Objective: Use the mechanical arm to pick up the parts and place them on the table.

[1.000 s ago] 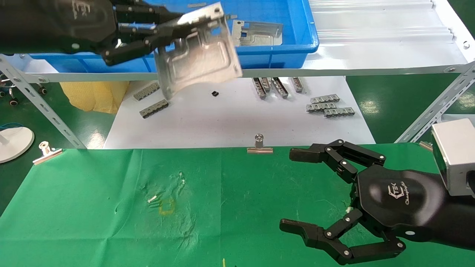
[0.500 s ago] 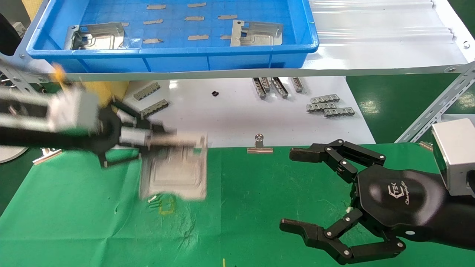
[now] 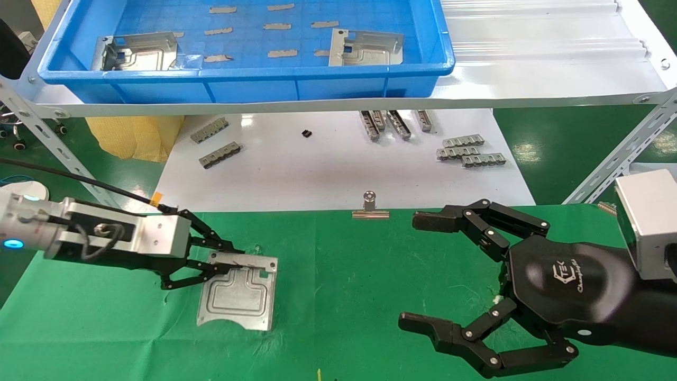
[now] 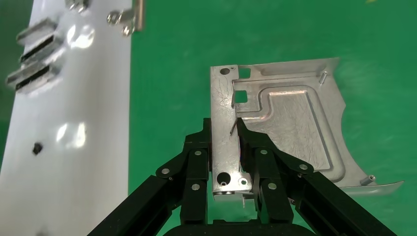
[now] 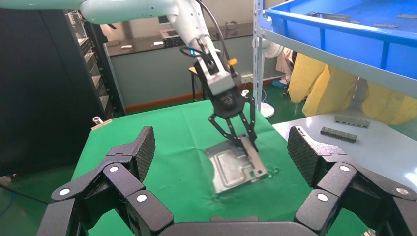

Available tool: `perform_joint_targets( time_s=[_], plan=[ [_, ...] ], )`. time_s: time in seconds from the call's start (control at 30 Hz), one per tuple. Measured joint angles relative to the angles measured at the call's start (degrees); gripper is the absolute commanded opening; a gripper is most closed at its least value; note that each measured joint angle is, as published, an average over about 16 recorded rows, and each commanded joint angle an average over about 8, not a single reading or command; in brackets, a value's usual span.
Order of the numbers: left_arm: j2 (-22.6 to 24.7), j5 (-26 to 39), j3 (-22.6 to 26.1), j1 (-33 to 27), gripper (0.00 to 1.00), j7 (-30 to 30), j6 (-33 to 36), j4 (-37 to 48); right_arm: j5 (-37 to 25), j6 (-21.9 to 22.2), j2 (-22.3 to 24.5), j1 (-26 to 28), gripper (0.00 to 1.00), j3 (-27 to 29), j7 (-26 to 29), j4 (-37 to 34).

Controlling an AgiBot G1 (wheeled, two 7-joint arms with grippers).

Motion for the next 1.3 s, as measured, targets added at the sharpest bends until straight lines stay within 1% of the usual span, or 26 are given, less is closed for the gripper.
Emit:
perform_joint_targets(
  time_s=[0.17, 0.2, 0.23, 0.43, 0.6, 0.87, 1.03, 1.3],
  plan=[
    [1.7, 0.5, 0.2, 0.3, 0.85, 3.5, -1.9, 4.4, 0.0, 0.0, 0.0, 0.0, 1.0, 0.0, 0.0, 0.0],
    [1.9, 0.5, 0.2, 0.4, 0.95, 4.2, -2.1, 5.1, 0.0, 0.0, 0.0, 0.0, 1.0, 0.0, 0.0, 0.0],
    [2.2, 0.5, 0.1, 0.4, 1.0, 4.8, -2.2, 5.8, 0.0, 0.0, 0.0, 0.0, 1.0, 0.0, 0.0, 0.0],
    [3.1, 0.4, 0.1, 0.0, 1.0, 7.7, -1.8, 8.8, 0.0, 0.0, 0.0, 0.0, 1.0, 0.0, 0.0, 0.0],
    [3.4, -0.4, -0.4, -0.5, 1.0, 7.7, 0.2, 11.1, 0.0, 0.0, 0.0, 0.0, 1.0, 0.0, 0.0, 0.0],
    [2.6, -4.3, -2.5, -0.1, 1.0, 2.6, 3.9, 14.0, 0.0, 0.0, 0.0, 0.0, 1.0, 0.0, 0.0, 0.0],
    [1.7, -7.3, -4.2, 0.8, 1.0, -0.9, 5.0, 15.1, 0.0, 0.0, 0.0, 0.0, 1.0, 0.0, 0.0, 0.0],
    [0.9, -9.4, -5.4, 1.7, 1.0, -2.9, 5.1, 15.3, 0.0, 0.0, 0.0, 0.0, 1.0, 0.0, 0.0, 0.0]
  ],
)
